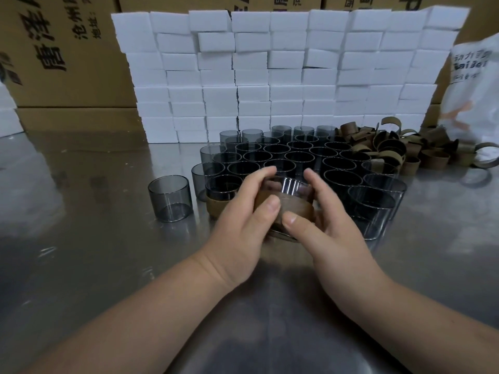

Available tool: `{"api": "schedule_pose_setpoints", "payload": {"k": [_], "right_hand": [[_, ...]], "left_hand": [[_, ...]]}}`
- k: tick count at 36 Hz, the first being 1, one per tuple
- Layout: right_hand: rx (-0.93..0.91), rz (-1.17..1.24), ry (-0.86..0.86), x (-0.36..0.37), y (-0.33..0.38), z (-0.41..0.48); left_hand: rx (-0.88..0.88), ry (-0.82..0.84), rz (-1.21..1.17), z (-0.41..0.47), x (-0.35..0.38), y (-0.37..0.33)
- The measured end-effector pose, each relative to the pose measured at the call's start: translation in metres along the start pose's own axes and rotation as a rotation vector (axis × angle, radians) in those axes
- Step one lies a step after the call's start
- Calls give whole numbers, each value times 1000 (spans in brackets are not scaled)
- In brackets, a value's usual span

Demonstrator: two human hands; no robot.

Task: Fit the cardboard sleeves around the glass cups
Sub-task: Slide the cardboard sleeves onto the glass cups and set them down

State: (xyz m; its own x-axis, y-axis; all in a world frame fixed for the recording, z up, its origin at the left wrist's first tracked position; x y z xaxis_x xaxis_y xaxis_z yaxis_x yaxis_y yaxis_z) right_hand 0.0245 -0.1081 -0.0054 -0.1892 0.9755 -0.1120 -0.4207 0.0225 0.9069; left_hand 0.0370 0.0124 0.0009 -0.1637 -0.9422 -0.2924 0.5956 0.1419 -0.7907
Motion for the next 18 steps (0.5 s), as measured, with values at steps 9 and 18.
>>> {"api": "schedule_pose_setpoints", "payload": {"k": [9, 18], "right_hand": [[-52, -92, -36, -2, -2, 2], [-40, 11, -65, -2, -4, 2]], "left_hand": [[-13, 88, 227, -2, 3, -4], [-12, 59, 358, -3, 5, -8]]}}
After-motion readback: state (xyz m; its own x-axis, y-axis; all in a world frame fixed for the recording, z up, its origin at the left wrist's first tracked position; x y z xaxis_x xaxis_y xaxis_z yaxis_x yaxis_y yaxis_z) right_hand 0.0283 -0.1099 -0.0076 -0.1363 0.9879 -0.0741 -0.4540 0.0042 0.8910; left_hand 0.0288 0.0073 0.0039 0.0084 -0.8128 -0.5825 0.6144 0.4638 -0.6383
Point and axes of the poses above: each hand's wrist, its own z-axis towards the middle knuckle, its own x-axis out of the palm, y = z × x, the point moved 3 cm from there along z, towards the middle knuckle, and after that the axes turned 7 degrees about y, right-handed, at the moved point
